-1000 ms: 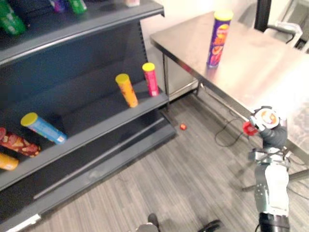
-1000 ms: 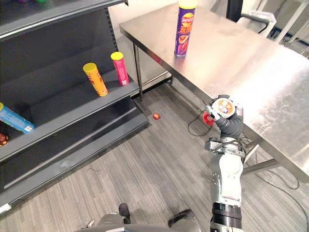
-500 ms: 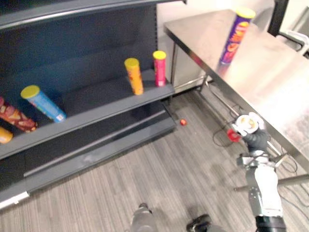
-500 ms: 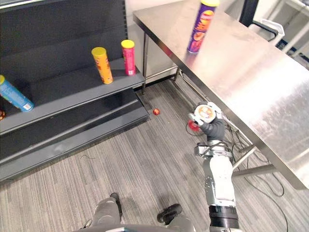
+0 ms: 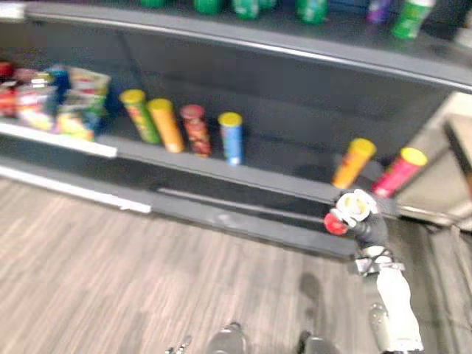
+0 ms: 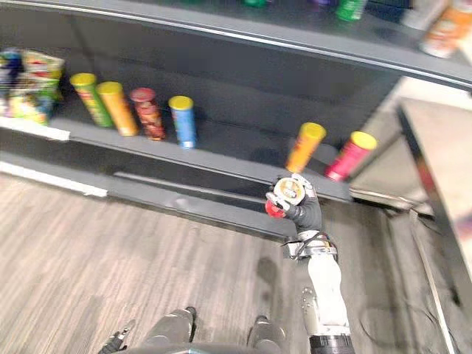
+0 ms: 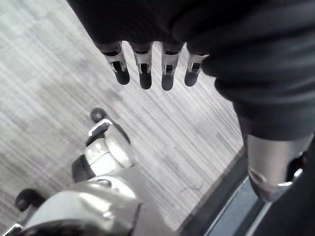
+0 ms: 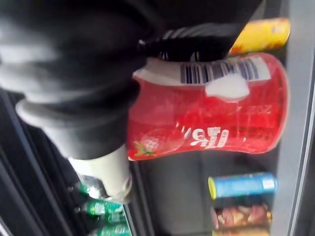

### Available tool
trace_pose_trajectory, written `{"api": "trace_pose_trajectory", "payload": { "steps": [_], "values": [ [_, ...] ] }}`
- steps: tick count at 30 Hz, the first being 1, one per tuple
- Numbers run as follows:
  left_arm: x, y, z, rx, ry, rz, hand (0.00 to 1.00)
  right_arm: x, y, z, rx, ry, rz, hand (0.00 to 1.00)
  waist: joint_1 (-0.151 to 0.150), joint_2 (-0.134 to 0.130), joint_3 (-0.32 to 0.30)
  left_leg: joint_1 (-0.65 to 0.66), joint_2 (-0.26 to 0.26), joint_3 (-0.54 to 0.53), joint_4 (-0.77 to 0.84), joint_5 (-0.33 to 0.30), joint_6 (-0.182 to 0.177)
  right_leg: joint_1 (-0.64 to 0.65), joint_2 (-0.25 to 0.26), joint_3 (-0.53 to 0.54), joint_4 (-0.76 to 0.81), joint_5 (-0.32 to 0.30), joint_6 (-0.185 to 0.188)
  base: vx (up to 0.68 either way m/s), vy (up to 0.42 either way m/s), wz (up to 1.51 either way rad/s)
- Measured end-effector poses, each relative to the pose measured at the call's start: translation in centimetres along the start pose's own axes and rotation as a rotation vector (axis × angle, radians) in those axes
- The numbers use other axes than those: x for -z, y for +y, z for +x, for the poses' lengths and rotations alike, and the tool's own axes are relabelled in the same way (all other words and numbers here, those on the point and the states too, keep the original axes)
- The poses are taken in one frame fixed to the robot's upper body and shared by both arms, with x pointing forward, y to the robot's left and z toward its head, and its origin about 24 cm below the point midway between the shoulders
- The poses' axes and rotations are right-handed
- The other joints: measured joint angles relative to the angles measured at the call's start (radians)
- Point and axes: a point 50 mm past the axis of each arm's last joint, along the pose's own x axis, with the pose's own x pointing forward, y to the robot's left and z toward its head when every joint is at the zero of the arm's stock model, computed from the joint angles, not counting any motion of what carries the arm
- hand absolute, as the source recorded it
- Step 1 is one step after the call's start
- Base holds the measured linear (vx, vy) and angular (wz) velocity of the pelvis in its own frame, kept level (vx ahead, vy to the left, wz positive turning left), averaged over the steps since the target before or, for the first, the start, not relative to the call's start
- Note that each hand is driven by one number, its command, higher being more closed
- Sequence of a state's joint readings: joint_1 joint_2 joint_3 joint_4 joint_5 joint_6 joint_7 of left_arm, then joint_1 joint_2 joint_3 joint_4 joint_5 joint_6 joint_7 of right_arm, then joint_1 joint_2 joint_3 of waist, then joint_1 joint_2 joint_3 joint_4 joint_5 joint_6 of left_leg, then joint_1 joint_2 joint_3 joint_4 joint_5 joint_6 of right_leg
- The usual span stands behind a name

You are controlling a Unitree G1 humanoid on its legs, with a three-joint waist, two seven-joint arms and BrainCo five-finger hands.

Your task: Put the gum and the chips on the shelf.

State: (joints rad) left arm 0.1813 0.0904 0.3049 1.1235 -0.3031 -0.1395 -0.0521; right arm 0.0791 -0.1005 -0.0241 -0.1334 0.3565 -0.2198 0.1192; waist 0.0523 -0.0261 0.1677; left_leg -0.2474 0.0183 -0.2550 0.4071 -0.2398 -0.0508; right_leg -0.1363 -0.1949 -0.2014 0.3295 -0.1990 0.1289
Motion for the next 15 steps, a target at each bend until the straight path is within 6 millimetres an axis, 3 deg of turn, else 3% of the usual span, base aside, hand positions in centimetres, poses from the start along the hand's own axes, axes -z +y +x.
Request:
{"api": "trace_pose_trajectory", "payload": {
  "steps": [1, 4, 7, 10, 15],
  "values": [
    [0.9, -0.1, -0.1, -0.006, 0.036, -0.021, 0.0, 0.1, -0.1, -0.1, 0.007, 0.002, 0.009, 1.0, -0.002, 0.003, 0.002, 0.001, 0.052, 0.069, -0.04, 0.033, -0.007, 0.022, 0.001, -0.048, -0.012, -0.004, -0.008, 0.09, -0.254, 1.01],
    [1.5, 0.4, -0.4, -0.024, 0.062, -0.026, 0.0, 0.3, -0.5, -0.6, 0.027, 0.018, 0.014, 1.0, -0.016, 0.001, -0.002, 0.037, 0.124, 0.264, -0.136, 0.116, -0.03, 0.078, -0.011, -0.121, -0.055, -0.004, -0.008, 0.09, -0.115, 0.73],
    [1.4, 0.8, -0.4, -0.036, 0.059, 0.0, 0.0, 0.5, 0.0, -0.6, 0.023, 0.021, 0.03, 1.0, -0.015, -0.013, -0.013, 0.083, 0.13, 0.386, -0.238, 0.176, -0.038, 0.109, -0.008, -0.115, -0.16, 0.052, 0.002, 0.09, 0.002, -0.06],
    [1.2, 0.9, -0.4, -0.039, 0.055, 0.034, 0.0, 1.6, 0.2, -0.7, 0.035, 0.061, 0.051, 1.0, -0.018, -0.021, -0.027, 0.141, 0.126, 0.443, -0.333, 0.219, -0.047, 0.123, 0.006, -0.064, -0.247, 0.107, 0.005, 0.05, 0.031, -0.52],
    [1.2, 0.6, -0.3, -0.035, 0.053, 0.095, 0.0, 2.7, 0.2, -0.9, 0.042, 0.115, 0.055, 1.0, -0.028, -0.001, -0.06, 0.222, 0.128, 0.495, -0.465, 0.275, -0.059, 0.11, 0.023, -0.012, -0.264, 0.127, 0.004, -0.02, -0.011, -0.38]
  ]
}}
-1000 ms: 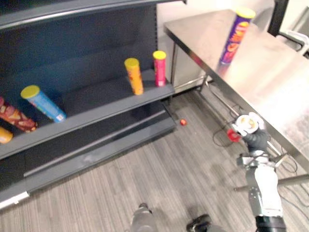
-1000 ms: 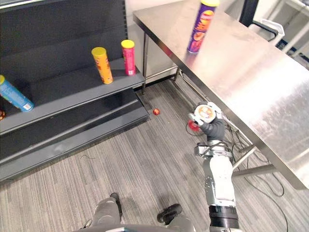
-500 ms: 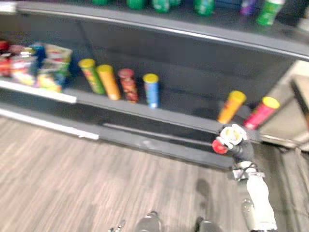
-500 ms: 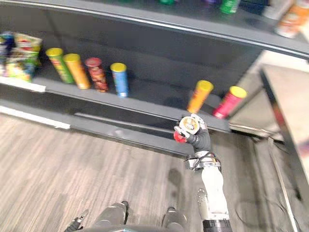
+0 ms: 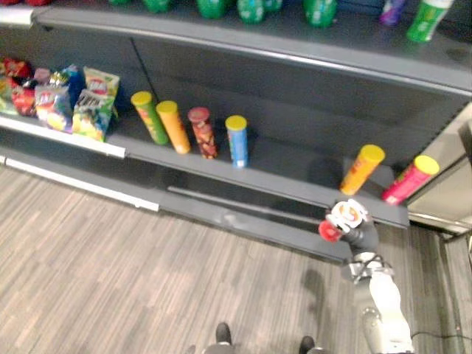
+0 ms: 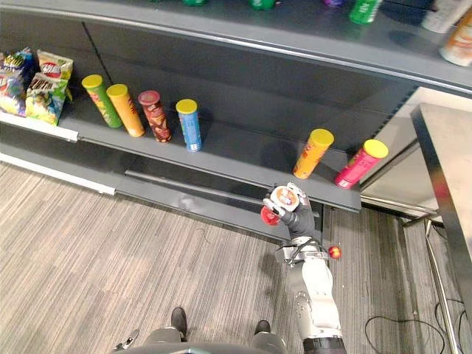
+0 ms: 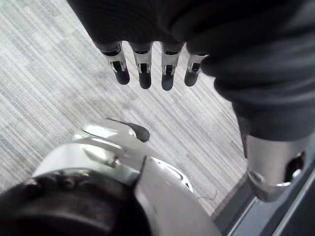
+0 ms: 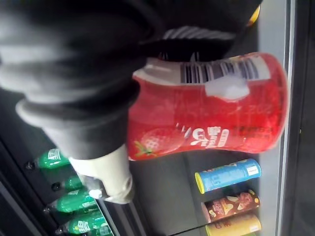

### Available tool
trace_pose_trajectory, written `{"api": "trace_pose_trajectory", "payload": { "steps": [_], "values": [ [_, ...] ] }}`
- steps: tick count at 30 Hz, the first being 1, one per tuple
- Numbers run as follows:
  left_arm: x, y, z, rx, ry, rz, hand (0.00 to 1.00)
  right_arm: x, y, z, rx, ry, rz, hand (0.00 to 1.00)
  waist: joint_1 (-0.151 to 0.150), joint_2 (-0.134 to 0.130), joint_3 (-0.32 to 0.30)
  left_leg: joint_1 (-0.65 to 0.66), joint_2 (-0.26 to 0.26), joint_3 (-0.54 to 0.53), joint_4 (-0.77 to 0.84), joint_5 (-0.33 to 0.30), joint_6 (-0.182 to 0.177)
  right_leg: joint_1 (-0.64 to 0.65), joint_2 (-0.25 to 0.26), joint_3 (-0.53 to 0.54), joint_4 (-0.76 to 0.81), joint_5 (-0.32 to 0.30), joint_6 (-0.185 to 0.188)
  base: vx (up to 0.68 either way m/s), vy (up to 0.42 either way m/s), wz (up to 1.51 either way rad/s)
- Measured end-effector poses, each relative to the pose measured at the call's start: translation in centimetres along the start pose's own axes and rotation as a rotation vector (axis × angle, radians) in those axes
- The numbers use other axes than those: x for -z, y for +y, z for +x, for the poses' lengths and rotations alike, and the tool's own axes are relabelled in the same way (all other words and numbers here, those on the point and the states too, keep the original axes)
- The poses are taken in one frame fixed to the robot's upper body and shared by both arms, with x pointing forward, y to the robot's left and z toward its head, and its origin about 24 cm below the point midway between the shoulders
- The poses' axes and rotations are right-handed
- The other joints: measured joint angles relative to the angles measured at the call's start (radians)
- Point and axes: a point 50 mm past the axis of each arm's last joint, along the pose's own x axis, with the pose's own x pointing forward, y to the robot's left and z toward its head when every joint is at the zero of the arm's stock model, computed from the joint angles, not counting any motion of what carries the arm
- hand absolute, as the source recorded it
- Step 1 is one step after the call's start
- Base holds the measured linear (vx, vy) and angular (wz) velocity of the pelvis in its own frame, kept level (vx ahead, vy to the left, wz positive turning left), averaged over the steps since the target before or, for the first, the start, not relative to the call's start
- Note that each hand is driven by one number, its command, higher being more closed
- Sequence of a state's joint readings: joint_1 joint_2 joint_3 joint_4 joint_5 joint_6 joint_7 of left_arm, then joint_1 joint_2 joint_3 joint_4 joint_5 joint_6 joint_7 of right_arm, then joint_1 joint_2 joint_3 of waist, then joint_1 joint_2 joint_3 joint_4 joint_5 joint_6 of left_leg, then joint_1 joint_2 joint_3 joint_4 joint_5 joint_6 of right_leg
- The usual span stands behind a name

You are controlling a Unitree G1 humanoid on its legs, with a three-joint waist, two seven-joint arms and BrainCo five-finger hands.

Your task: Put the gum and the chips on the shelf.

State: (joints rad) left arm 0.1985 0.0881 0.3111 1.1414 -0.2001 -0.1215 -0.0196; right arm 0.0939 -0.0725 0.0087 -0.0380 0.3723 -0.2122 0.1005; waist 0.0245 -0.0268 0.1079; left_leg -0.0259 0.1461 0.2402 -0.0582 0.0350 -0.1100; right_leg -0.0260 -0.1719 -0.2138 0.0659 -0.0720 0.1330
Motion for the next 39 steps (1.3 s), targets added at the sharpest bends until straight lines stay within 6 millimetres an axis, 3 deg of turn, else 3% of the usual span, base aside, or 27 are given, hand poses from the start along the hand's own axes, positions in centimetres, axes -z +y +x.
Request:
{"api": "trace_pose_trajectory", "payload": {
  "steps": [6, 18, 30, 39],
  "values": [
    [-0.2, -0.3, 0.1, 0.033, 0.0, 0.172, 0.0, -2.7, 0.7, 3.2, -0.057, -0.109, -0.054, 1.0, -0.001, 0.009, -0.022, 0.035, 0.001, 0.053, -0.044, 0.026, 0.004, -0.022, 0.015, 0.061, -0.001, 0.03, -0.001, -0.08, -0.002, -0.28],
    [-0.3, -0.4, 0.1, 0.048, 0.001, 0.231, 0.0, -8.9, 4.3, 9.1, -0.208, -0.331, -0.145, 1.0, 0.016, 0.008, -0.023, 0.039, -0.011, 0.085, -0.046, 0.041, 0.021, -0.021, 0.014, 0.114, -0.049, 0.088, 0.0, -0.07, 0.016, -0.09],
    [-0.2, -0.1, 0.1, 0.037, 0.016, 0.254, 0.0, -16.5, 6.1, 15.8, -0.158, -0.474, -0.237, 1.0, 0.025, -0.004, -0.032, 0.036, 0.02, 0.084, -0.047, 0.066, 0.012, -0.022, 0.046, 0.115, -0.062, 0.106, -0.022, 0.0, 0.0, -0.01],
    [-0.3, 0.0, 0.1, 0.034, 0.014, 0.241, 0.0, -20.7, 7.0, 19.0, -0.08, -0.49, -0.253, 1.0, 0.035, -0.008, -0.033, 0.023, 0.05, 0.082, -0.047, 0.076, -0.004, -0.026, 0.076, 0.112, -0.082, 0.115, -0.032, 0.0, -0.003, 0.0]
  ]
}}
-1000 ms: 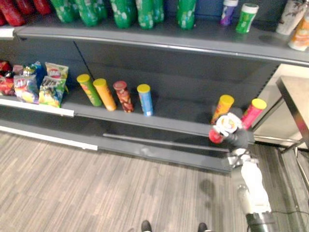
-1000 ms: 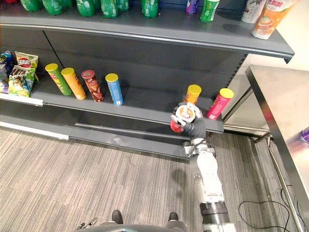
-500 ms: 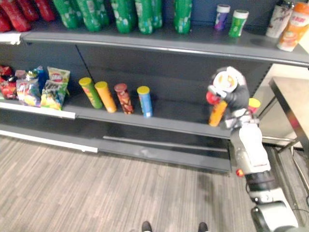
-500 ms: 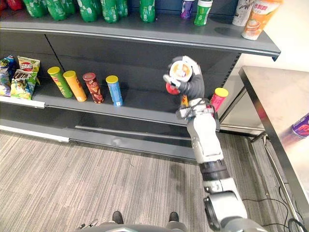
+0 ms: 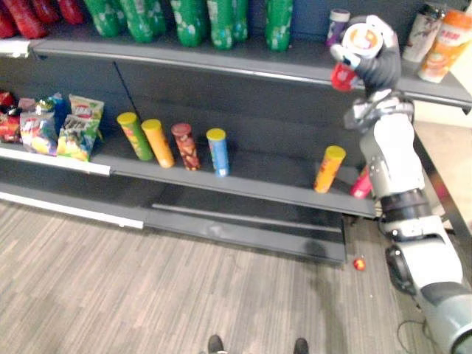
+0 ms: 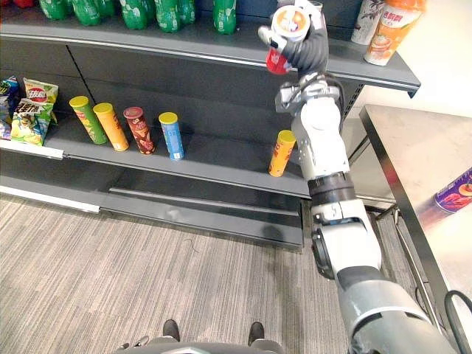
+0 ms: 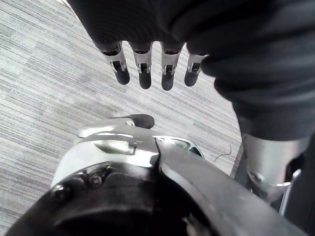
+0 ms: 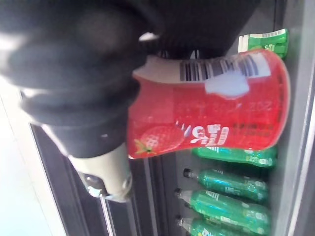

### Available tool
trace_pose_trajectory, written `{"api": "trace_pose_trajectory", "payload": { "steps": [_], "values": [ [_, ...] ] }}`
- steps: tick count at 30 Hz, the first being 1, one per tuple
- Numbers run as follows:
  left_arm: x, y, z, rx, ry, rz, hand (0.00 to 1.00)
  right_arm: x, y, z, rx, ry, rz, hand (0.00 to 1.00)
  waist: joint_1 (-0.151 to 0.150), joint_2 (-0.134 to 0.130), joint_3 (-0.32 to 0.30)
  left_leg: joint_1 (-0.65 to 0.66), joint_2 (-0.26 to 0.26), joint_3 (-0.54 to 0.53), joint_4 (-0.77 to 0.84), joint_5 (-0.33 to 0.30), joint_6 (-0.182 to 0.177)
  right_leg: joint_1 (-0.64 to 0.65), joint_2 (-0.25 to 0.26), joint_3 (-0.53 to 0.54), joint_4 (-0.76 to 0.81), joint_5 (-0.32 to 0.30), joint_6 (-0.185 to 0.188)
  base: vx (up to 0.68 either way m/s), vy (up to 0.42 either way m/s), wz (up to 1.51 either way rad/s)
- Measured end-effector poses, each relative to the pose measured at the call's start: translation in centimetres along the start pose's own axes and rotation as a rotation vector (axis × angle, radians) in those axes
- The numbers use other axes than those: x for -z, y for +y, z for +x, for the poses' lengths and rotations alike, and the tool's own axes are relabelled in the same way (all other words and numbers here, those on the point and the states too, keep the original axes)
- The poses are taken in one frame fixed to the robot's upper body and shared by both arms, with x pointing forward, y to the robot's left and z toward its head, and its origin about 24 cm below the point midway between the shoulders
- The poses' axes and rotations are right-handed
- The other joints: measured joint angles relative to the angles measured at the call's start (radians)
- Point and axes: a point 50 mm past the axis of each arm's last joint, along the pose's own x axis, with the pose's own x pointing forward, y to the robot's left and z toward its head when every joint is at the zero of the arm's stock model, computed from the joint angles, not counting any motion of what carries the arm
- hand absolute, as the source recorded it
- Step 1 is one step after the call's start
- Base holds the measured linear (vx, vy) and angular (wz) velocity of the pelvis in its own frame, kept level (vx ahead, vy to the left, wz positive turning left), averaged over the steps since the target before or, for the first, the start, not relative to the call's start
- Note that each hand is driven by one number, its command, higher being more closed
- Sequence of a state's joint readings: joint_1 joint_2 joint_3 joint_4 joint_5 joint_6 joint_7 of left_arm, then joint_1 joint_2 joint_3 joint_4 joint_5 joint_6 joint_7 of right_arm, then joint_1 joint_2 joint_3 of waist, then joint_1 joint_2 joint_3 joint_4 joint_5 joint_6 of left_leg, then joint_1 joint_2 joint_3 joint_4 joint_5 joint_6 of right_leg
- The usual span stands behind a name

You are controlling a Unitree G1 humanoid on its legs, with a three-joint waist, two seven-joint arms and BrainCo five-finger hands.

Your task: Put the gum and the chips on the shelf.

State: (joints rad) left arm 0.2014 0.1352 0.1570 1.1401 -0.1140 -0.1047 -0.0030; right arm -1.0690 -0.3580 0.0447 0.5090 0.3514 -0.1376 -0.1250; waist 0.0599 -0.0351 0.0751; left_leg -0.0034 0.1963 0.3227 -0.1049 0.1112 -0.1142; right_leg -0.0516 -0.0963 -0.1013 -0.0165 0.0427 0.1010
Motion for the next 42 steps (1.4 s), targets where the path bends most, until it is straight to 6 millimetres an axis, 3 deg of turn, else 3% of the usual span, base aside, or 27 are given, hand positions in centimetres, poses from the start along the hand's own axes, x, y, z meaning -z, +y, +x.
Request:
{"api": "trace_pose_trajectory", "payload": {
  "steps": [4, 11, 20, 23, 34, 42],
  "values": [
    [-0.4, 0.1, 0.1, -0.004, -0.009, 0.005, 0.0, -1.0, -0.1, 1.8, 0.037, 0.004, 0.005, 1.0, 0.004, -0.009, 0.001, -0.021, 0.008, 0.0, 0.0, 0.004, -0.005, -0.018, 0.01, -0.001, -0.006, 0.005, -0.005, 0.0, 0.0, 0.0],
    [-2.3, -0.1, 0.5, -0.024, -0.066, -0.06, 0.0, -1.8, -2.0, 4.2, 0.167, 0.081, 0.03, 1.0, 0.027, -0.028, 0.033, -0.049, 0.009, -0.011, 0.0, 0.01, -0.007, -0.033, 0.012, -0.013, -0.021, 0.021, -0.009, 0.02, -0.001, 0.03],
    [-4.8, -0.3, 0.8, -0.031, -0.14, -0.079, 0.0, -1.9, -2.8, 5.3, 0.231, 0.16, 0.063, 1.0, 0.031, -0.035, 0.095, -0.09, 0.007, -0.063, 0.003, 0.018, -0.006, -0.034, 0.014, -0.064, -0.035, 0.021, -0.009, 0.02, -0.001, 0.16],
    [-5.3, -0.4, 0.9, -0.029, -0.16, -0.082, 0.0, -3.4, -3.1, 6.0, 0.236, 0.123, 0.046, 1.0, 0.03, -0.034, 0.124, -0.1, 0.004, -0.076, 0.005, 0.021, -0.003, -0.034, 0.013, -0.078, -0.037, 0.021, -0.009, 0.02, -0.001, 0.11],
    [-5.1, -0.4, 0.9, -0.044, -0.15, -0.223, 0.0, -4.2, -7.0, 5.7, 0.349, 0.097, 0.032, 1.0, 0.035, -0.033, 0.149, -0.114, -0.001, -0.101, 0.001, 0.026, 0.001, -0.032, 0.008, -0.1, -0.038, 0.02, -0.008, 0.0, 0.002, 0.06],
    [-5.1, -0.5, 0.9, -0.029, -0.151, -0.228, 0.0, -4.9, -10.0, 5.1, 0.437, 0.091, 0.017, 1.0, 0.033, -0.034, 0.169, -0.115, -0.002, -0.102, 0.001, 0.027, 0.001, -0.033, 0.002, -0.1, -0.038, 0.016, -0.003, 0.0, 0.0, 0.0]
  ]
}}
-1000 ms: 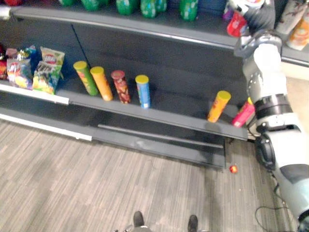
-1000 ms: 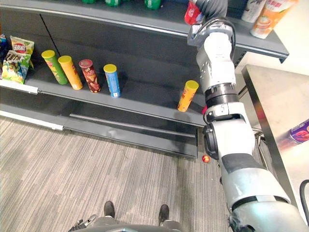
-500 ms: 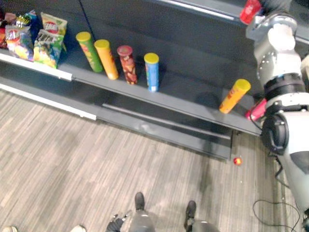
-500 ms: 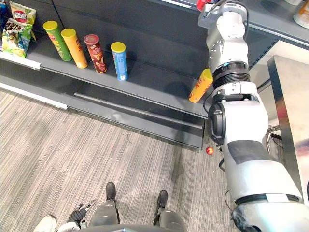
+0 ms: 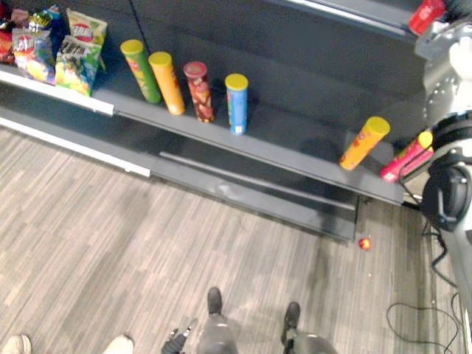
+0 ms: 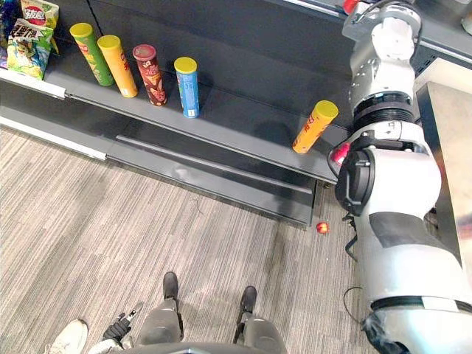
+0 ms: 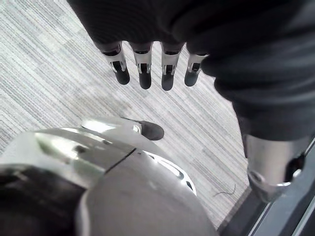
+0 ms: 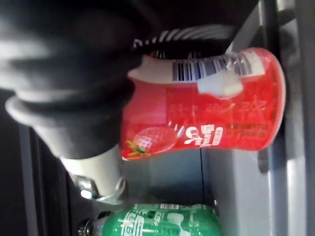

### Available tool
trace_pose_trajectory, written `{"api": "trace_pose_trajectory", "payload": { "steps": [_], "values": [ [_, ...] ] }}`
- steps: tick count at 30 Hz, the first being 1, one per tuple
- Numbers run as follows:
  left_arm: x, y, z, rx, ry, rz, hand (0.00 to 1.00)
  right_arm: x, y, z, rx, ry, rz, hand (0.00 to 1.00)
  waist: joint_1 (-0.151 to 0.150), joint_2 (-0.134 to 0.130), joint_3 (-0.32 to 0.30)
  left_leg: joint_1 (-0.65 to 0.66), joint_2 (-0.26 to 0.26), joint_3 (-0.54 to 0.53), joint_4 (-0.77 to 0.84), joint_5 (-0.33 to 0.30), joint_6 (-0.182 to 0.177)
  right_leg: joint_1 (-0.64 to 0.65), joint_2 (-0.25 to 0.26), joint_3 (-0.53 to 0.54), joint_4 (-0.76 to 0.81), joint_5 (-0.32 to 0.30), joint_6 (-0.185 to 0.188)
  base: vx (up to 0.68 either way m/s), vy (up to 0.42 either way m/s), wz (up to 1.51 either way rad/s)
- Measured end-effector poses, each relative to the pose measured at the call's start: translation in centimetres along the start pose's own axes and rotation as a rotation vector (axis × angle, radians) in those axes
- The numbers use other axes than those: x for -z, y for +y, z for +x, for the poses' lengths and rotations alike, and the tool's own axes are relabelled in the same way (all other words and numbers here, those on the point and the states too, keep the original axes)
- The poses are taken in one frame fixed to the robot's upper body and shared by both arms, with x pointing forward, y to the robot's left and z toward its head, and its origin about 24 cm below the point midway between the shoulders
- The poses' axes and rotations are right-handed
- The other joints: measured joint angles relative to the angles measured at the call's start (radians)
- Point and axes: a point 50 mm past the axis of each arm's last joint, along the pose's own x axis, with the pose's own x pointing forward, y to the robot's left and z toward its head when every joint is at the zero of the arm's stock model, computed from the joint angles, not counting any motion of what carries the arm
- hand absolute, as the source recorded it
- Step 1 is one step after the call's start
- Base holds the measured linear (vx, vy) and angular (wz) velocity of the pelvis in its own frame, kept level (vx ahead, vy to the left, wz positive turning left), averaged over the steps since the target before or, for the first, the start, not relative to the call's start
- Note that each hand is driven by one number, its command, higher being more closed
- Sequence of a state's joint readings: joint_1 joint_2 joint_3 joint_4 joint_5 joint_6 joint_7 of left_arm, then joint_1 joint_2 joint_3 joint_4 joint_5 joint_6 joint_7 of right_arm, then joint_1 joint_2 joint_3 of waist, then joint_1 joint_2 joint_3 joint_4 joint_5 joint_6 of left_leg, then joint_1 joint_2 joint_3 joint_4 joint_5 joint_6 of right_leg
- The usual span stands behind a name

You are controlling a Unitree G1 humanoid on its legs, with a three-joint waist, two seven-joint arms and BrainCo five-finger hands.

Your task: Put the gum and the chips on the shelf.

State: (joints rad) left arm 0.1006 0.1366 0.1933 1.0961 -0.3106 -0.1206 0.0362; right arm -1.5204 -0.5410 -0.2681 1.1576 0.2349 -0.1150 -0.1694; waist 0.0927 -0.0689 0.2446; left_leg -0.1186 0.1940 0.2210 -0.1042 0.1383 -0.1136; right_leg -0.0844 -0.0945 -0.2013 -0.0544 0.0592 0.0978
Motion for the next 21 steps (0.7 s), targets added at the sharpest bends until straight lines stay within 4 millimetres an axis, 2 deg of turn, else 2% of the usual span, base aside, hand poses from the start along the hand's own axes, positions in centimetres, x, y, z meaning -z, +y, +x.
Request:
{"api": "trace_pose_trajectory", "payload": {
  "steps": [7, 21],
  "values": [
    [-0.6, -0.4, 0.2, 0.011, -0.014, 0.012, 0.0, -2.1, -2.6, 0.6, 0.086, -0.059, -0.031, 1.0, -0.002, 0.004, 0.019, -0.041, -0.009, -0.014, 0.0, 0.01, 0.006, -0.034, -0.008, -0.011, 0.005, 0.001, 0.0, 0.01, 0.005, 0.04],
    [-1.8, -1.1, 0.5, 0.03, -0.048, 0.044, 0.0, -6.1, -3.1, 0.9, 0.133, -0.216, -0.074, 1.0, -0.006, 0.024, 0.064, -0.109, -0.028, -0.032, 0.0, 0.022, 0.013, -0.105, -0.022, -0.022, 0.032, 0.002, 0.005, 0.0, 0.004, 0.02]
  ]
}}
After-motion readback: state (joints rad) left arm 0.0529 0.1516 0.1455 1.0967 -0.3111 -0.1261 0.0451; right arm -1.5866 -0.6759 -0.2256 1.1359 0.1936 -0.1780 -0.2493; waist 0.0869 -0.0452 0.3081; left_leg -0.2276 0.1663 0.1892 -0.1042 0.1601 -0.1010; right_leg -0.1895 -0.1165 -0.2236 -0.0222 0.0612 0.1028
